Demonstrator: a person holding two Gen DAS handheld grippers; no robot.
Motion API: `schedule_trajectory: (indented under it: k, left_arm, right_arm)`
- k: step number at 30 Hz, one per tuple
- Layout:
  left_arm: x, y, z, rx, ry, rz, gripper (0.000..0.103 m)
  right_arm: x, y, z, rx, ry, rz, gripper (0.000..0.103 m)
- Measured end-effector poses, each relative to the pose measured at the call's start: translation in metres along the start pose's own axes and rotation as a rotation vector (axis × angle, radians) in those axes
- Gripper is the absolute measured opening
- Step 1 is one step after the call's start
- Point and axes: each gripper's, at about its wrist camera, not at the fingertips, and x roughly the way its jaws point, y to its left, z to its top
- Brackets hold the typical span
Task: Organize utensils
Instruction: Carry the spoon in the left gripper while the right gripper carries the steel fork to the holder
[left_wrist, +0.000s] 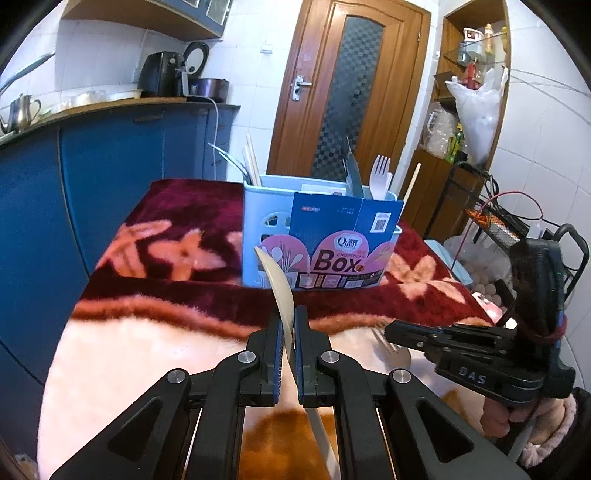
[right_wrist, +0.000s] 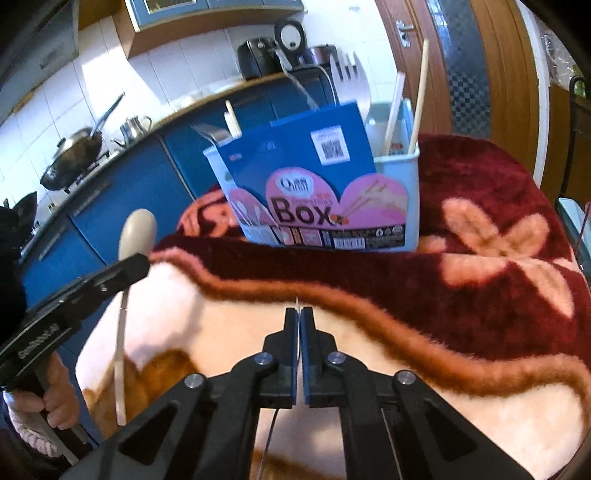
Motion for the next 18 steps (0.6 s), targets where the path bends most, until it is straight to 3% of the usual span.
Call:
schedule_trajectory:
  k: [9, 18]
  left_arm:
    - [-0.008, -0.008, 0.015, 0.035, -0.071, 0.001, 0.005]
    - [-0.011, -0.017, 0.057, 0.091, -0.208, 0.029, 0.005]
  right_arm:
    - [-0.035, 0.011, 0.004, -0.016, -0.171, -0.028, 0.002]
    - [-0.067, 0.025, 0.02, -0.087, -0.37, -0.123, 0.002]
